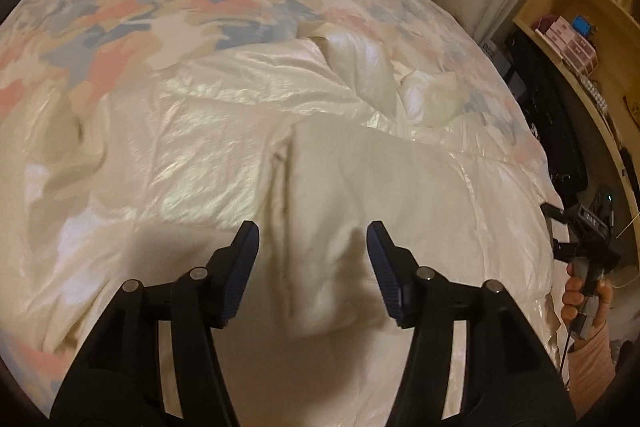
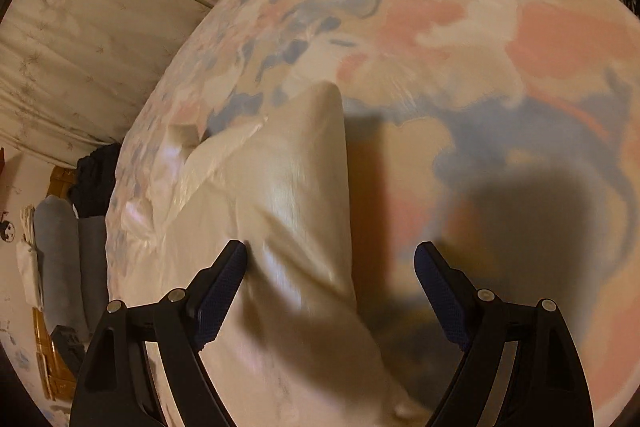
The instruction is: Fold large clothes
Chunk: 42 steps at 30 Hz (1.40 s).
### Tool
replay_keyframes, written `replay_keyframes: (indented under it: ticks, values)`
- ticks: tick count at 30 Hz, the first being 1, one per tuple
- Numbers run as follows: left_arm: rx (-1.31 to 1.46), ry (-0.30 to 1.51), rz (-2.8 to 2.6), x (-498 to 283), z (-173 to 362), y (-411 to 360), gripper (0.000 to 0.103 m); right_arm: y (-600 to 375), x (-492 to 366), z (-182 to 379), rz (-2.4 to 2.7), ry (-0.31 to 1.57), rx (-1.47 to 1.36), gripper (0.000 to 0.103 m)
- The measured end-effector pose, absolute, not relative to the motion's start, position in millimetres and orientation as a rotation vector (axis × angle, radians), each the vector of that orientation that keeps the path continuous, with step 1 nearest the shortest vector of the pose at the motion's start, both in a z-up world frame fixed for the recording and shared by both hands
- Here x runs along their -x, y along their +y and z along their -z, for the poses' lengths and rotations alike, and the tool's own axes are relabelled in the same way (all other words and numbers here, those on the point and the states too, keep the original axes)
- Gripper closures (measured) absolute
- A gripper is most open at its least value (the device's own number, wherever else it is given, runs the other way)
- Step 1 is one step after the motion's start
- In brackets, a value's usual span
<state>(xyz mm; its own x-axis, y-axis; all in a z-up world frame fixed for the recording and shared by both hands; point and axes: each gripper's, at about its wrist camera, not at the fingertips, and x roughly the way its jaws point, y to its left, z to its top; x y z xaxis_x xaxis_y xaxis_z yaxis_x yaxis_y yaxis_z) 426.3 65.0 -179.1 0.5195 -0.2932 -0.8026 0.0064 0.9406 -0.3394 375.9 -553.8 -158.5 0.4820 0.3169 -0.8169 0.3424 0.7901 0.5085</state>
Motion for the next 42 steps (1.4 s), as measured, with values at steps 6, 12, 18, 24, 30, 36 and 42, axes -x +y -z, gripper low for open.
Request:
replay_keyframes:
  ticks: [6, 12, 18, 24, 30, 36, 42]
  values:
    - [0.221, 1.005, 0.161, -442, 183, 35, 0.086, -540, -419, 162, 0.018, 1.054, -0.627, 0.078]
    - [0.110, 1.027, 0.094, -440, 202, 21, 0.090, -523, -447, 155, 0.105, 1.054, -0.391, 0.075]
    - [0.044, 1.017, 0.070, -427, 186, 19, 0.090, -523, -441, 147, 0.194, 1.084, -0.385, 0.050]
    - [0.131, 0.899, 0.118, -409, 132, 21, 0.090, -480, -402, 93, 0.175, 0.956, -0.271, 0.050]
    - [0.088, 0.909, 0.173, -423, 144, -30, 0.090, -384, -383, 93, 0.024, 0.939, -0.141, 0.050]
    - [0.039, 0.977, 0.120, -436, 201, -33, 0.090, -365, -377, 139, 0.147, 0.956, 0.003, 0.050]
    - [0.128, 0.958, 0.127, -425, 203, -8, 0.090, -433, -356, 146, 0.312, 0.925, -0.209, 0.029]
